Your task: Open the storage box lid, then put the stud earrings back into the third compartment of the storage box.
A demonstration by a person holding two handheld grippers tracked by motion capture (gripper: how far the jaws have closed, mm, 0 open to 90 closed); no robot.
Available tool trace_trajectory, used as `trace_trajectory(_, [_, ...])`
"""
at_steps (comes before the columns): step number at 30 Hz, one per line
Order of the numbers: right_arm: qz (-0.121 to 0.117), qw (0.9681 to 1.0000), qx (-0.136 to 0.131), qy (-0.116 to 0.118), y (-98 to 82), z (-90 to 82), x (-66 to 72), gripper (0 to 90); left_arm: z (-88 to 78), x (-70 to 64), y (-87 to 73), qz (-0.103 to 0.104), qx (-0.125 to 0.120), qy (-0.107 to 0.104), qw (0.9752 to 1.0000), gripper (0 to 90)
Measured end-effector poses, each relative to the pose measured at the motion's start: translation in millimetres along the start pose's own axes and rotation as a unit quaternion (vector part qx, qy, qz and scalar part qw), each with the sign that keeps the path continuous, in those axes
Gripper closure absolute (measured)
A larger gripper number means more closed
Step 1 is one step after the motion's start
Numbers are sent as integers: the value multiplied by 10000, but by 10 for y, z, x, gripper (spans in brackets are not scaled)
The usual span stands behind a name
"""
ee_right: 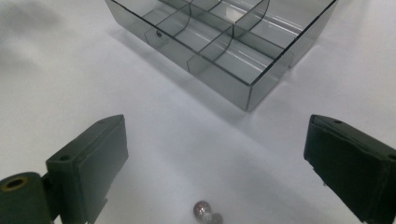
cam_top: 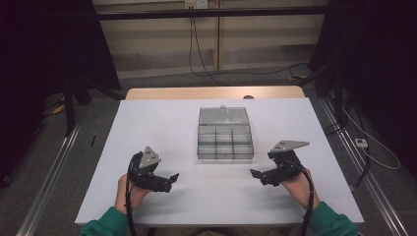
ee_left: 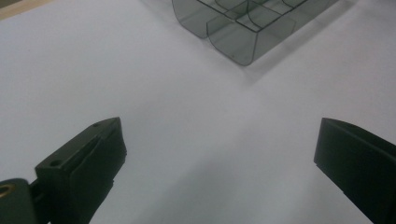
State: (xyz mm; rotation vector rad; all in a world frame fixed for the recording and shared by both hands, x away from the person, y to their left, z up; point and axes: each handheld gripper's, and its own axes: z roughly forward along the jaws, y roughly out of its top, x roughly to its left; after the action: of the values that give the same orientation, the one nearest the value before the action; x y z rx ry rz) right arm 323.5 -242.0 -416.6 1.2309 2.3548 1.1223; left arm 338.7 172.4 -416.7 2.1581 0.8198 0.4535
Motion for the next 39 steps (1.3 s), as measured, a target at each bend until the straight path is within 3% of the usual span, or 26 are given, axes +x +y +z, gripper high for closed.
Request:
trace_trajectory(8, [18,9999,70,76,-108,-43,22,17,-90,-54,-111,58,109,18,9999,10])
trace_trajectory(17, [111,9997,-58,218,-192,-121,5,0,-163,-76,-193,40,5,-48,10000,4])
trace_trajectory(22, [105,9997,-73,191,-200,-140,1,0,-130,-45,-219,-60,31,-78,9999,5])
trace_trajectory(30, [218,9997,-74,92,-193,-140,-41,2,-98,-47,-213,7,82,-94,9999,7])
trace_trajectory(33, [265,9995,-137,69,-189,-159,-59,33,-92,-40,-217,-6,102,-104,9999,8])
trace_trajectory(36, [276,9996,-103,5,-195,-159,-81,127,-88,-40,-215,-16,113,-121,9999,8])
trace_trajectory(39, [142,9999,-67,9,-209,-159,-107,241,-84,-38,-215,2,120,-107,9999,8])
